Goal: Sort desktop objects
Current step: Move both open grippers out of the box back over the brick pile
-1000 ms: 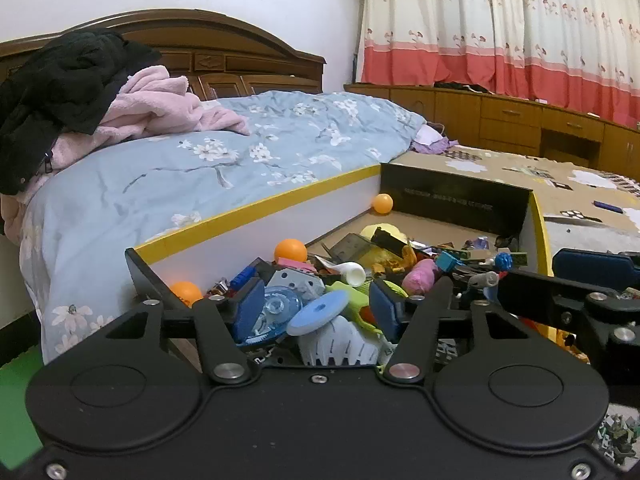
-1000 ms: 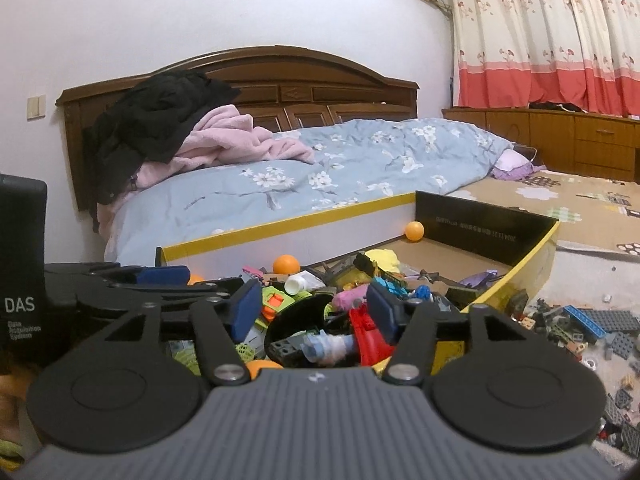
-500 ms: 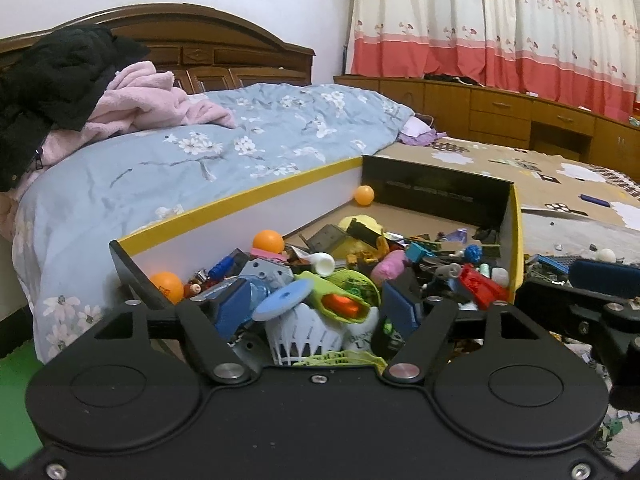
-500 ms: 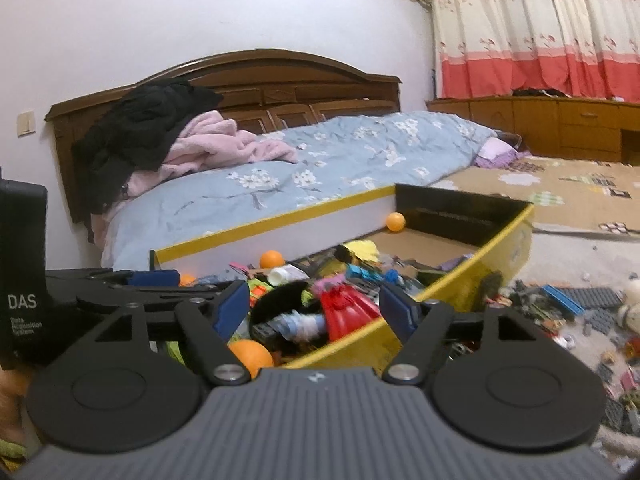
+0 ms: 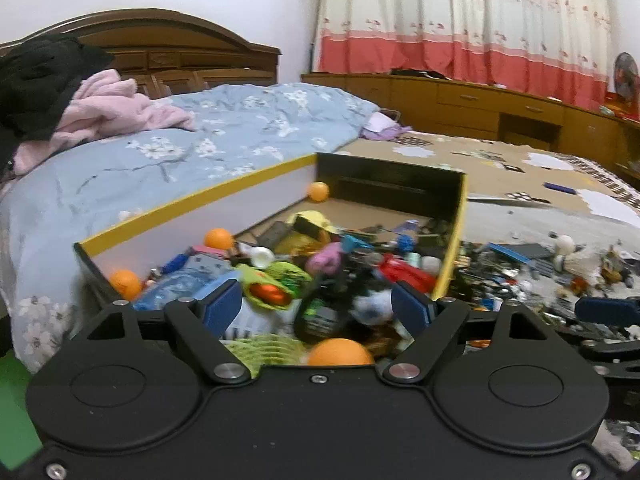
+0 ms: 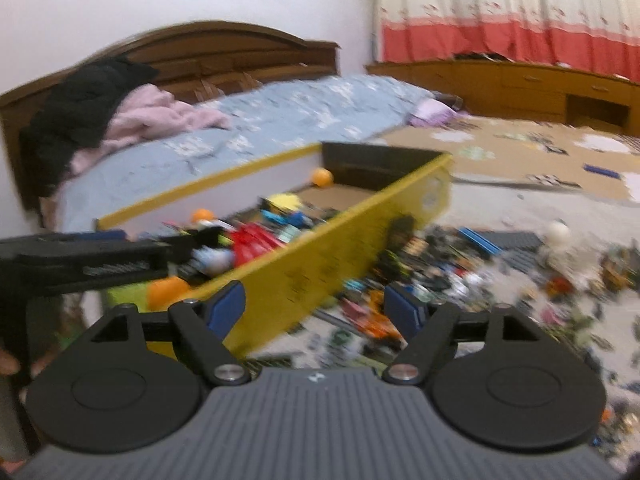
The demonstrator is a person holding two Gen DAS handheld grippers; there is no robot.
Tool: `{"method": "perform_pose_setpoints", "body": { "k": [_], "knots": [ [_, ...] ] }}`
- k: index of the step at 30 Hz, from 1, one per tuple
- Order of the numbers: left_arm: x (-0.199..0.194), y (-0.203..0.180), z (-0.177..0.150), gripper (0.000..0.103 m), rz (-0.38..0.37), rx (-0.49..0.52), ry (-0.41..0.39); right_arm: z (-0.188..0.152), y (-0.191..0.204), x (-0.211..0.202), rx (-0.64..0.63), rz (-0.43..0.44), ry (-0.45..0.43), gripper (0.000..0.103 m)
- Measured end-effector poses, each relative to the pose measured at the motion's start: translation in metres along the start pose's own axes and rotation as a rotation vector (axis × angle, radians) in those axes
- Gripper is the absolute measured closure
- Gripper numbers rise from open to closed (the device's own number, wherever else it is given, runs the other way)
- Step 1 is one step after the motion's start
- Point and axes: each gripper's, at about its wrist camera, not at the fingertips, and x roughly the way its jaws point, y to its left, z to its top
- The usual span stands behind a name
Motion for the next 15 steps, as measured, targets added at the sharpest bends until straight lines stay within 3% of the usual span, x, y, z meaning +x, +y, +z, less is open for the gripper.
{"method": "perform_pose_setpoints", "body": {
  "k": [15],
  "knots": [
    [-0.028, -0.063, -0.012, 0.02, -0.121, 0.078, 0.008, -0.022, -0.049, -0.018, 0.071, -0.152, 0.077, 0.016]
  ]
}}
